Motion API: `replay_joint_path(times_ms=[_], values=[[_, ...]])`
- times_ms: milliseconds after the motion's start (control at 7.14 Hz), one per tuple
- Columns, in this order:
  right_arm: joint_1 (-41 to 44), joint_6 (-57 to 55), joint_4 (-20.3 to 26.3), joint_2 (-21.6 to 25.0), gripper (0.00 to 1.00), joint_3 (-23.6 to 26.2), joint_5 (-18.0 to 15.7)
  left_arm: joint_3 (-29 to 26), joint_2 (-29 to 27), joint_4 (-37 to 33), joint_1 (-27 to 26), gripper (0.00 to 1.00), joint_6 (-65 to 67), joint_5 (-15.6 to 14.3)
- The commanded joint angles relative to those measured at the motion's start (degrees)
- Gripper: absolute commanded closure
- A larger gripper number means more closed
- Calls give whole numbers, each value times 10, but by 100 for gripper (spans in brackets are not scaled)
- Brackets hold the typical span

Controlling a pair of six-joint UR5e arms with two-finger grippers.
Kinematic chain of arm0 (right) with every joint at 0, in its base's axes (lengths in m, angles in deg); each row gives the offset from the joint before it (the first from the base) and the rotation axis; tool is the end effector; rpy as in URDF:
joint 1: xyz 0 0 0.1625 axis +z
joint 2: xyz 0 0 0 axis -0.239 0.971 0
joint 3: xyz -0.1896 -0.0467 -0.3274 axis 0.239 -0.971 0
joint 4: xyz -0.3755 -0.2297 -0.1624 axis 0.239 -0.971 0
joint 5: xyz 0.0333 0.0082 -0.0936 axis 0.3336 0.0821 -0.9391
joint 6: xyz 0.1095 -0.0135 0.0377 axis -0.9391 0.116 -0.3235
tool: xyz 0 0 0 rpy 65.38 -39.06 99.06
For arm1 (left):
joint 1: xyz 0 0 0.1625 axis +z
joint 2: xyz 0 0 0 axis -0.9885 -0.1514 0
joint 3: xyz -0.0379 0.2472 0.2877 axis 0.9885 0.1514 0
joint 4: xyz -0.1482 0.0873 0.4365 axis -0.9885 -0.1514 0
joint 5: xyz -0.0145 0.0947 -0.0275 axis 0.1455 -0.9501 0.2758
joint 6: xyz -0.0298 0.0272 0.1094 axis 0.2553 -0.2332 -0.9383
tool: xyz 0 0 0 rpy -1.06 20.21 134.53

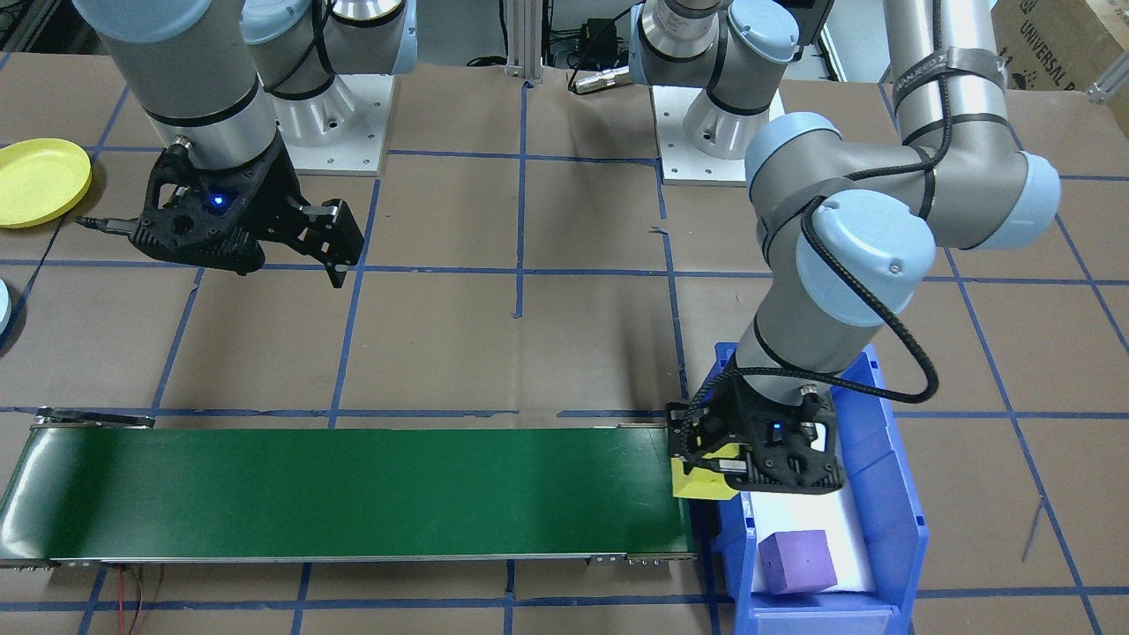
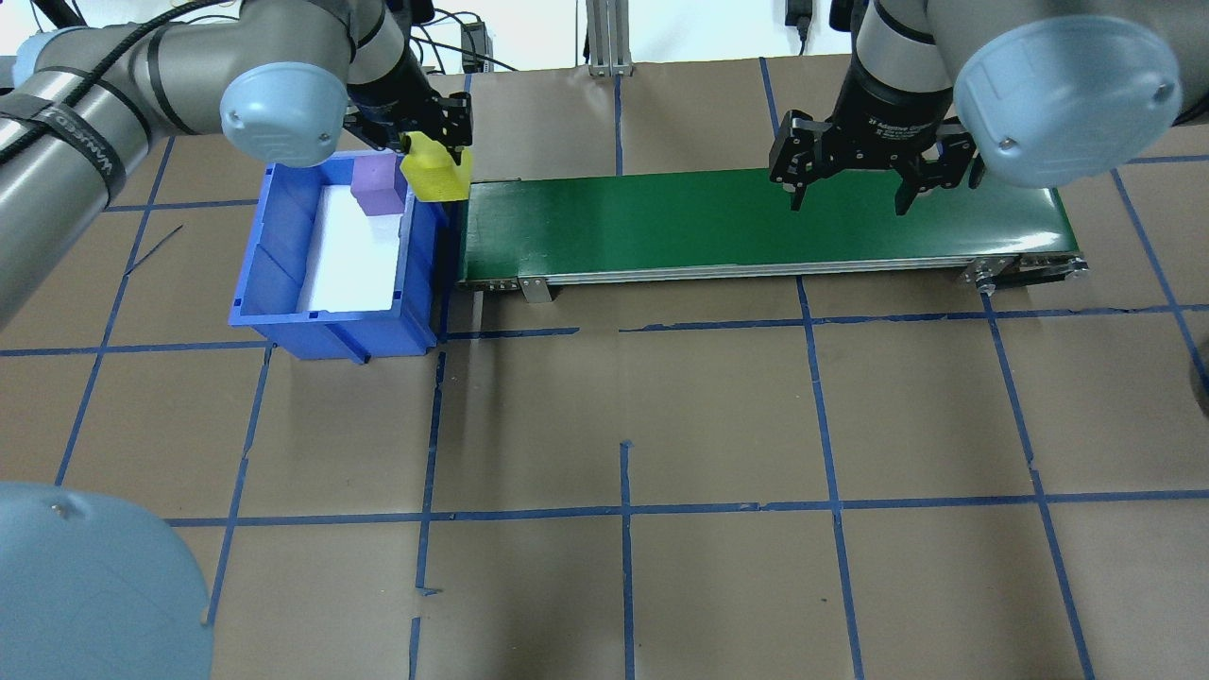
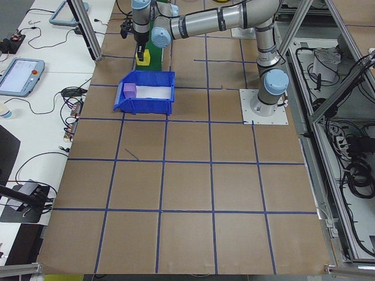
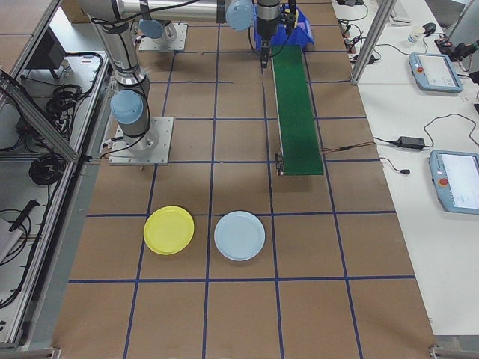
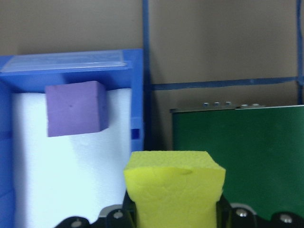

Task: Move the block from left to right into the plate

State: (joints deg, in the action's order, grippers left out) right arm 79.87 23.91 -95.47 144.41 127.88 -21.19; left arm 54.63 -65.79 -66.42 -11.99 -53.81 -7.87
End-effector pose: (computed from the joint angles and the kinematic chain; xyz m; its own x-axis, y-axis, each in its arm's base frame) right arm 0.1676 -0.5740 0.3928 -0.9920 0.1246 0.0192 0.1238 0.9916 -0.0375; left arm -0.1831 -0.6989 0.2825 -0.9956 0.0365 0.0858 0.0227 0.9874 -0.1564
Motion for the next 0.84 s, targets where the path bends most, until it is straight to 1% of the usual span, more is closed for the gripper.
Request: replay_joint_path(times_ms=[0, 140, 280, 420, 560, 700], values=[[0, 0, 2, 0, 0, 1, 1, 3, -50, 80, -28, 69, 38, 33], [0, 0, 2, 0, 0, 0, 1, 9, -59, 84, -36, 68, 37, 30], [0, 0, 2, 0, 0, 0, 0, 30, -59, 91, -38, 63, 36, 28], [0, 0, 2, 0, 0, 0, 1, 45, -59, 103, -38, 47, 33, 29], [0, 0, -2, -1, 0, -1, 1, 54, -58, 103, -38, 39, 31, 30], [0, 1, -5, -1, 0, -1, 2, 55, -56, 103, -38, 16, 30, 33]])
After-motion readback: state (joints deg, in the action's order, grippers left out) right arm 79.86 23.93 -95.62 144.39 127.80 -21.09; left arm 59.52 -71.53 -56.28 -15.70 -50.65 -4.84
